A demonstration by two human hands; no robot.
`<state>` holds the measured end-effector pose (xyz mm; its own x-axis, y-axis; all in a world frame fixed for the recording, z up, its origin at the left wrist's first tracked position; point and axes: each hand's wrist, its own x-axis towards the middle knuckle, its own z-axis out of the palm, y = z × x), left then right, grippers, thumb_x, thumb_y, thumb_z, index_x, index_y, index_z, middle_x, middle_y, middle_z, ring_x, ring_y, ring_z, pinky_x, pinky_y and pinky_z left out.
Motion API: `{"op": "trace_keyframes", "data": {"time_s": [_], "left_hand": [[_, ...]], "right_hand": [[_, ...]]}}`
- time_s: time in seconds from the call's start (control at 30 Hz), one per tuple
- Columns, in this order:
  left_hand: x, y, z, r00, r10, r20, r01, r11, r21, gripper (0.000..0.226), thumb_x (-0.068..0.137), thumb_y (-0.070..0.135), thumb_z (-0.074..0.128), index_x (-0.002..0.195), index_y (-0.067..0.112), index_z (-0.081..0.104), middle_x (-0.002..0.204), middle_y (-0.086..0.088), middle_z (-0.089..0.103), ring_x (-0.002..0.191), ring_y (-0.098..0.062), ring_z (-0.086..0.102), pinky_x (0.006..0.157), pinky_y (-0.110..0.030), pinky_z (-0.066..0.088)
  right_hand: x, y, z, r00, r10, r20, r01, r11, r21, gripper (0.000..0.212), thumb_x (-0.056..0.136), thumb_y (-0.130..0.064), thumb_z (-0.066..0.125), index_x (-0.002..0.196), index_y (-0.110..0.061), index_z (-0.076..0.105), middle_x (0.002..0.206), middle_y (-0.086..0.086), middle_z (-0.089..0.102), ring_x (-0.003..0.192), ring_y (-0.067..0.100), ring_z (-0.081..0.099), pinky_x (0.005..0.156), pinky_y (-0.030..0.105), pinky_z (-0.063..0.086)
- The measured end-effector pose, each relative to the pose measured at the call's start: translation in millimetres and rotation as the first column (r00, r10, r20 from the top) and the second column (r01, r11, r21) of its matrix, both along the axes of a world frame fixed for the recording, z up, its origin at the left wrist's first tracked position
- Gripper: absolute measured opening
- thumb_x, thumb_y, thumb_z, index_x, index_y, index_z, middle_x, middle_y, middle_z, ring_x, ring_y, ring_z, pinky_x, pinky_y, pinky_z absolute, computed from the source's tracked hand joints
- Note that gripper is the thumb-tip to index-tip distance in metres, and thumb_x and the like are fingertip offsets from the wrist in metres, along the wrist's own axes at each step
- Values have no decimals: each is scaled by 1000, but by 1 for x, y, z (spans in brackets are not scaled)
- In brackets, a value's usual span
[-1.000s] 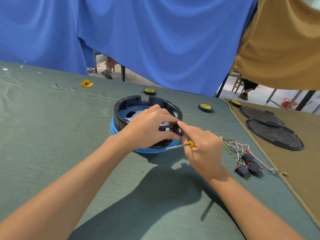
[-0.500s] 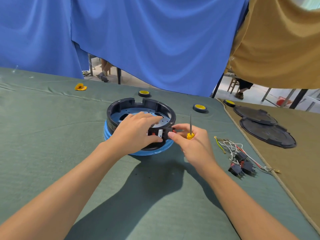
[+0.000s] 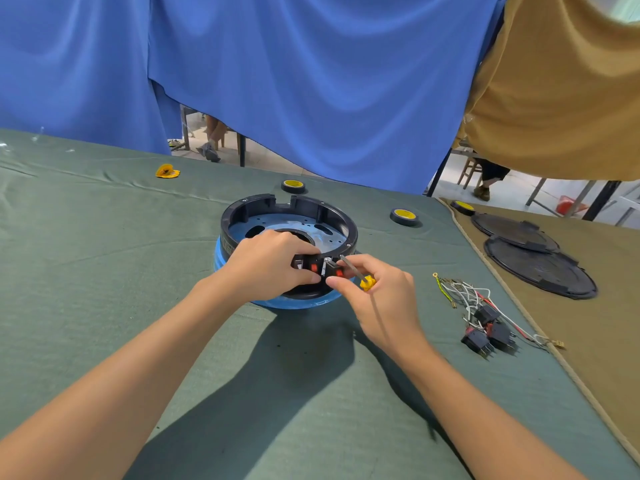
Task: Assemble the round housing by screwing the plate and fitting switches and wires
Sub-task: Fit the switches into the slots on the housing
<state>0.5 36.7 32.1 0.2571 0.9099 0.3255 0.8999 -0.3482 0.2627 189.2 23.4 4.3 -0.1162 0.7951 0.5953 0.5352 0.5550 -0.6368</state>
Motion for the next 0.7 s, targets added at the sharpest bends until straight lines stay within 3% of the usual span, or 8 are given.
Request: {"op": "trace_keyframes", "data": {"time_s": [0.13, 0.23, 0.43, 0.7], "left_hand": [[-6, 2, 4, 994, -58, 88, 66, 994, -91, 23, 96, 44, 56, 114, 39, 69, 93, 19, 66, 91, -13, 57, 71, -32, 39], [-7, 4, 4, 992, -34, 125, 45, 995, -91, 24, 100, 39, 50, 114, 43, 69, 85, 27, 61, 94, -10, 58, 72, -31, 40], [1, 6, -2, 987, 21, 159, -23, 1000, 11, 22, 93, 53, 57, 106, 44, 73, 73, 25, 59, 72, -2, 54, 56, -20, 32], [2, 10, -5, 983, 62, 174, -73, 996, 56, 34, 84, 65, 60, 110, 46, 72, 78, 27, 61, 83, -8, 57, 56, -20, 31]], "right_hand": [[-6, 1, -5, 999, -47, 26, 45, 997, 62, 17, 76, -28, 78, 91, -21, 73, 83, -10, 74, 79, 10, 67, 74, 27, 51], [-11, 4, -7, 997, -51, 55, 45, 992, 114, 19, 75, -25, 80, 89, -17, 71, 80, -5, 73, 76, 19, 68, 70, 37, 54], [-10, 9, -9, 989, -53, 139, 29, 985, 169, 15, 78, -25, 78, 90, -19, 70, 81, -5, 71, 74, 20, 64, 63, 41, 52], [-1, 20, -1, 985, -6, 174, -17, 991, 129, 17, 79, -29, 78, 92, -18, 77, 83, -4, 74, 75, 20, 66, 66, 40, 53]]}}
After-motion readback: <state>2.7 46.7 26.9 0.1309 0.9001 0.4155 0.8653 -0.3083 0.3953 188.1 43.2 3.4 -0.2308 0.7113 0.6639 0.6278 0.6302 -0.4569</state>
